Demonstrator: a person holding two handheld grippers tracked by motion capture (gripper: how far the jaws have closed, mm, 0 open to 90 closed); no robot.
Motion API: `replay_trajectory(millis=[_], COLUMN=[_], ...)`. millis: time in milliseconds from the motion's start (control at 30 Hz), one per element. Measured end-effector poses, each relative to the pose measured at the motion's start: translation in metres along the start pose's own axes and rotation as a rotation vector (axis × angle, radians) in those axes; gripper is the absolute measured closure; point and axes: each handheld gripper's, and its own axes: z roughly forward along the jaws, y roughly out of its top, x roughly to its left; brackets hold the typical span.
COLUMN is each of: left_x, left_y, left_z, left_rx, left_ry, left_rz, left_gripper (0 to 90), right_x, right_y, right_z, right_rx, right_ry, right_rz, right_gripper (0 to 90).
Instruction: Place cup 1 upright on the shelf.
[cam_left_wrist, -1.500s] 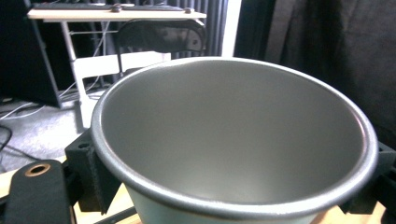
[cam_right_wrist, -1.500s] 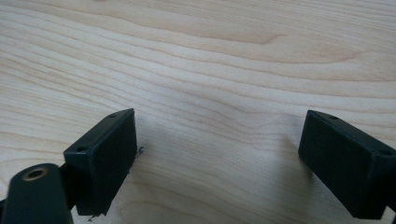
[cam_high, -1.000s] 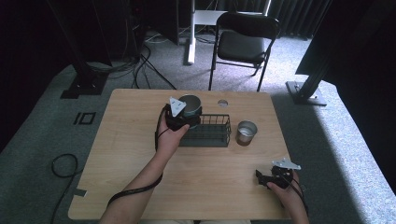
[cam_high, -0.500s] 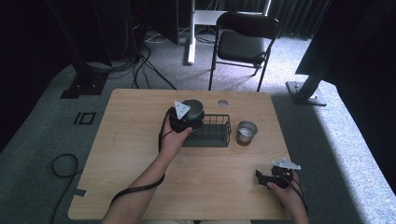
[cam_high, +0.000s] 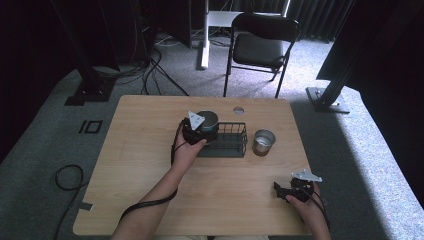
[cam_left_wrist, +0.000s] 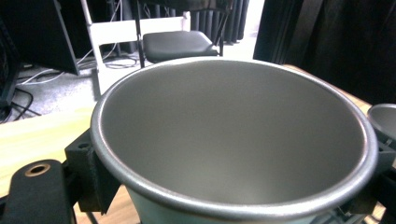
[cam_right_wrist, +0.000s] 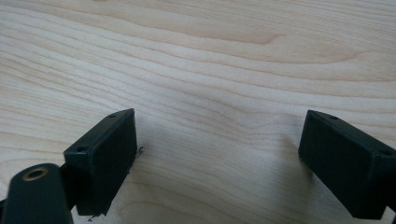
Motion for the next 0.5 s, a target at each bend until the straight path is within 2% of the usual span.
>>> replay_trajectory(millis=[167,267,333,433,500], left_x=[0.0007,-0.0002,-0.0005,0.0007,0.0013], left_y=[-0.0032,-0.0021,-0.0006,0.0020,0.0023], left_z=[-0.0023,-0.0038,-0.0056,-0.0087,-0.0100], left_rx=[-0.014,0.003,-0.001,0.005,0.017], left_ry=[0.000,-0.003,0.012,0.027,0.020], left_rz=[0.002,0.021,0.041,0.049,0.057], left_gripper=[14.0,13.2,11.6,10.1,10.0], right_x=[0.0000,0.0000,0.0000,0.0000,0.0000], right_y=[0.0000,0.0000,0.0000,0.0000,0.0000], right_z=[0.0000,0.0000,0.0000,0.0000,0.0000], right_rx=[0.000,0.000,0.000,0.000,0.000], right_ry=[0.000,0.000,0.000,-0.001,0.000], right_rz=[0.000,-0.001,0.000,0.000,0.000], right_gripper=[11.1,11.1,11.1,11.1,11.1])
